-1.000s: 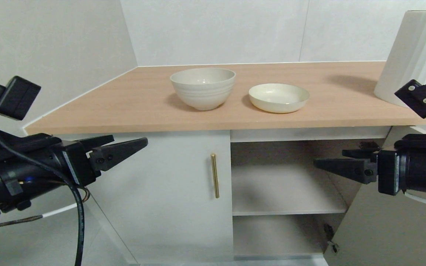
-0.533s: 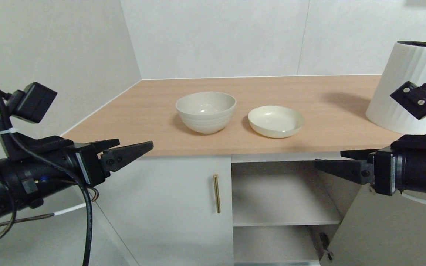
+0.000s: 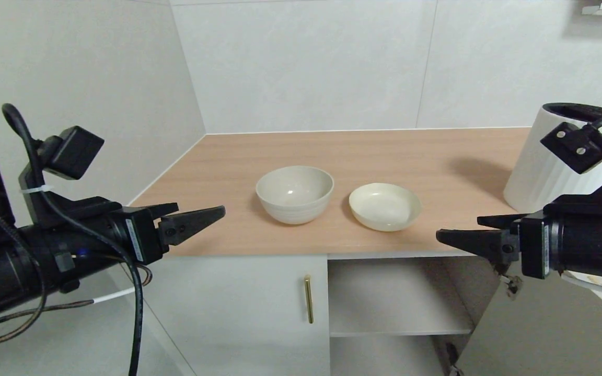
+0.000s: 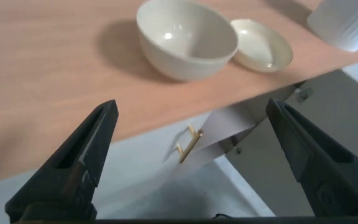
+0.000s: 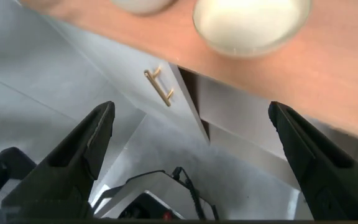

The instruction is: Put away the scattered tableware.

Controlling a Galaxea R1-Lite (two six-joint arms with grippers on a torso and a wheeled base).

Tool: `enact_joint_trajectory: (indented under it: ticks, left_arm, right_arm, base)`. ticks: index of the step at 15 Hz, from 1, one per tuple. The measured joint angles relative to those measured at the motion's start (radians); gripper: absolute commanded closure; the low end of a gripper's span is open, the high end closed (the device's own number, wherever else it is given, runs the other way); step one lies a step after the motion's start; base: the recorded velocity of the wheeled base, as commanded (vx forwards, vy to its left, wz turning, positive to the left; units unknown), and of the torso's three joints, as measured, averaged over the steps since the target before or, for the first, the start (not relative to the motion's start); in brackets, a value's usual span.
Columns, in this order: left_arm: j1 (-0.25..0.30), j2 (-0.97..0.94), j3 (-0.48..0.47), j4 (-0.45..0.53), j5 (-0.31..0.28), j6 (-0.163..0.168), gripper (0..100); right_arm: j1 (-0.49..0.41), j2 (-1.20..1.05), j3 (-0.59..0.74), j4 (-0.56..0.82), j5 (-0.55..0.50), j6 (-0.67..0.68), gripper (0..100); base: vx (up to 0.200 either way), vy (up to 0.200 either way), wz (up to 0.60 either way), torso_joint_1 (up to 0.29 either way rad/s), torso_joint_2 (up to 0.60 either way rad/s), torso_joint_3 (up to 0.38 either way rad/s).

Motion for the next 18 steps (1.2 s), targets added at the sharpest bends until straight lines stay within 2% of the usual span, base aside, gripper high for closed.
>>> enact_joint_trajectory:
  ticks: [2,6,7,8,10,11,13,14,15,16,18]
  left_arm:
    - [0.000,0.021,-0.011,0.000,0.001,0.000,0]
    - [0.000,0.057,-0.095,0.033,0.003,-0.003,0]
    - [0.000,0.069,-0.130,0.070,0.005,-0.004,0]
    - [0.001,0.084,-0.172,0.147,0.007,-0.008,0]
    - [0.002,0.117,-0.255,0.320,0.008,-0.045,0]
    - [0.001,0.135,-0.296,0.385,0.009,-0.088,0]
    - [-0.007,0.182,-0.377,0.449,0.011,-0.257,0]
    - [-0.015,0.210,-0.407,0.459,0.018,-0.328,0]
    - [-0.025,0.240,-0.433,0.462,0.036,-0.372,0]
    - [-0.036,0.267,-0.451,0.463,0.063,-0.394,0]
    - [-0.069,0.331,-0.486,0.462,0.170,-0.430,0]
  right_arm:
    - [0.000,0.009,-0.001,-0.020,0.000,-0.014,0]
    - [-0.005,0.063,-0.022,-0.127,-0.007,-0.023,0]
    - [-0.006,0.086,-0.056,-0.097,-0.022,-0.021,0]
    - [-0.006,0.110,-0.106,-0.007,-0.048,-0.008,0]
    - [-0.006,0.162,-0.225,0.148,-0.098,0.099,0]
    - [-0.005,0.188,-0.260,0.174,-0.131,0.130,0]
    - [-0.006,0.235,-0.296,0.181,-0.223,0.141,0]
    - [-0.006,0.261,-0.307,0.183,-0.272,0.143,0]
    - [-0.006,0.288,-0.316,0.181,-0.312,0.148,0]
    - [-0.006,0.310,-0.325,0.179,-0.327,0.156,0]
    - [-0.007,0.355,-0.351,0.178,-0.336,0.202,0]
  base:
    - [0.000,0.000,0.00,0.188,-0.43,-0.232]
    - [0.000,0.000,0.00,0.041,-0.10,-0.062]
    - [0.000,0.000,0.00,0.000,0.00,0.000]
    - [0.000,0.000,0.00,0.000,0.00,0.000]
    - [0.000,0.000,0.00,0.000,0.00,0.000]
    - [0.000,0.000,0.00,0.000,0.00,0.000]
    - [0.000,0.000,0.00,0.000,0.00,0.000]
    - [0.000,0.000,0.00,0.000,0.00,0.000]
    - [0.000,0.000,0.00,0.000,0.00,0.000]
    - [0.000,0.000,0.00,0.000,0.00,0.000]
    - [0.000,0.000,0.00,0.000,0.00,0.000]
